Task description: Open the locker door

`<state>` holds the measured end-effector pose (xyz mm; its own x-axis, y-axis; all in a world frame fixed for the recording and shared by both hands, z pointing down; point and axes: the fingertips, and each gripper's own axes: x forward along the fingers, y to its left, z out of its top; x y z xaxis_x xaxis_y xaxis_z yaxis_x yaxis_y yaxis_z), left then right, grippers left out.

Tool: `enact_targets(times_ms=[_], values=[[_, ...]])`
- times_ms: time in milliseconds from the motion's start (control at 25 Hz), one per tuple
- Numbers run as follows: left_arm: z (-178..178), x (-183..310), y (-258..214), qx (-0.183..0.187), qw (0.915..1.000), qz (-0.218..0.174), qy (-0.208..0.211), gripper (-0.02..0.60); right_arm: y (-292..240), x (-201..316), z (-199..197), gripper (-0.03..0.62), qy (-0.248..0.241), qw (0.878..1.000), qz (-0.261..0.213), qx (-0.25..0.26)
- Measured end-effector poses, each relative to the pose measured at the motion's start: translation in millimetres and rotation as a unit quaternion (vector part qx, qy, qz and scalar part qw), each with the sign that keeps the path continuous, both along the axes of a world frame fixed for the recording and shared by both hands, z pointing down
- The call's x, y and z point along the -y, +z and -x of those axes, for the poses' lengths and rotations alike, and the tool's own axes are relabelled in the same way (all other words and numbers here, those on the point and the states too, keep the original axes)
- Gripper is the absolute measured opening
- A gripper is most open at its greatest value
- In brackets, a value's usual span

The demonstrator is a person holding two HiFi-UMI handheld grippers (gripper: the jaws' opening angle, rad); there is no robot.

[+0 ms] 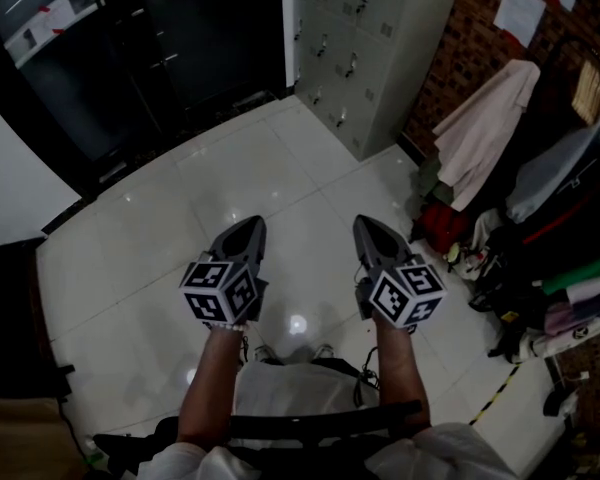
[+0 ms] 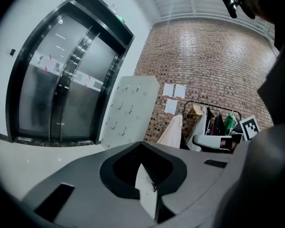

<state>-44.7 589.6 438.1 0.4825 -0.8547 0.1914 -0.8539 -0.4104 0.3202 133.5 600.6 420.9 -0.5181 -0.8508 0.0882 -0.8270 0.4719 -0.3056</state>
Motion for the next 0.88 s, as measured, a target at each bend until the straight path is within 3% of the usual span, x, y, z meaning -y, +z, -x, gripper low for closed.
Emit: enact_targets(times_ms=[480,880], values=[[-21,29,33,-0.001,0.9992,0.027,-0.030,0.000,42,38,-38,0.008,-0.016,0.999,0.036,0.002],[-7,197,35,-0.010,0.9997,0.021,-0.003,0.000,38,199,-1,0.008,-0.019,0.999,0.025,-0.010]])
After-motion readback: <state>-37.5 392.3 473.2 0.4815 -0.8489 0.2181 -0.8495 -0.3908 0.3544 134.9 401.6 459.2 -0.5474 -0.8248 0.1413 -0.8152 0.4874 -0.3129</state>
